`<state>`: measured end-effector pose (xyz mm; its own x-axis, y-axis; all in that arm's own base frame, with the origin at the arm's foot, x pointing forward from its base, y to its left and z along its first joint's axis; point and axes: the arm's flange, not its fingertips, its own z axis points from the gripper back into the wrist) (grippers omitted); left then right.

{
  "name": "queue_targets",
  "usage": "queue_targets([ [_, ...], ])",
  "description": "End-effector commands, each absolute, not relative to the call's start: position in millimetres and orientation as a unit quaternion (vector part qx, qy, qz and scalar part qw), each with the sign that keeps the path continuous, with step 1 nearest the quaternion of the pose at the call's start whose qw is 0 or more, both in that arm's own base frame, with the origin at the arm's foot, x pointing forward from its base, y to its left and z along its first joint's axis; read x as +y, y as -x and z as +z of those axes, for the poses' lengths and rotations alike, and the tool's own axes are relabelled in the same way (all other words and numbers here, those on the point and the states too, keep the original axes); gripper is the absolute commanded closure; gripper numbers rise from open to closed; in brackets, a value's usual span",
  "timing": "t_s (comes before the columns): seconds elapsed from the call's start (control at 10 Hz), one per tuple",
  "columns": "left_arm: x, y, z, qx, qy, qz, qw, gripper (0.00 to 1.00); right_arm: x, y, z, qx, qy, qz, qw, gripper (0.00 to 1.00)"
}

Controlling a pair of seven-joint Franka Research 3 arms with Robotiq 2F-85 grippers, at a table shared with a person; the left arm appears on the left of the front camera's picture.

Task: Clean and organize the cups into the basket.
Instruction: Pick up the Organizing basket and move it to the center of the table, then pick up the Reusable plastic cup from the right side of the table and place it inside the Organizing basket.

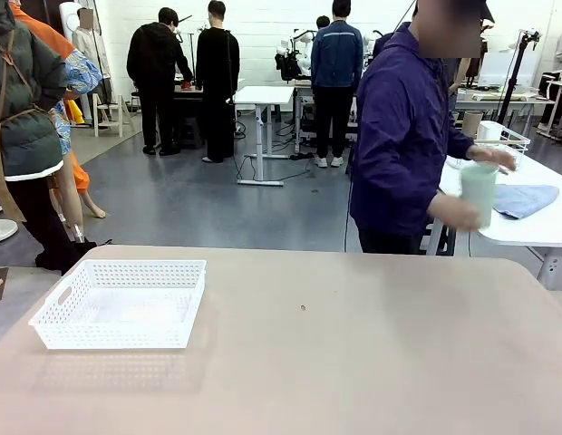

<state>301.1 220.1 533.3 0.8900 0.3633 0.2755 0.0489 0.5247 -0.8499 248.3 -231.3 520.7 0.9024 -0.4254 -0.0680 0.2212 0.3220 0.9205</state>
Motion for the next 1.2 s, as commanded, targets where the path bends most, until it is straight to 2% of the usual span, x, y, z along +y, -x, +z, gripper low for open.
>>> queue_targets([
  [0.0, 221.2, -300.5, 533.5, -0.215, 0.481, 0.093, 0.845, 0.0, -231.6, -248.0, 520.4, -0.092, -0.548, -0.202, 0.807, 0.0],
  [1.1, 221.2, -300.5, 533.5, -0.215, 0.481, 0.093, 0.845, 0.0, -231.6, -248.0, 520.4, -0.092, -0.548, -0.202, 0.807, 0.0],
])
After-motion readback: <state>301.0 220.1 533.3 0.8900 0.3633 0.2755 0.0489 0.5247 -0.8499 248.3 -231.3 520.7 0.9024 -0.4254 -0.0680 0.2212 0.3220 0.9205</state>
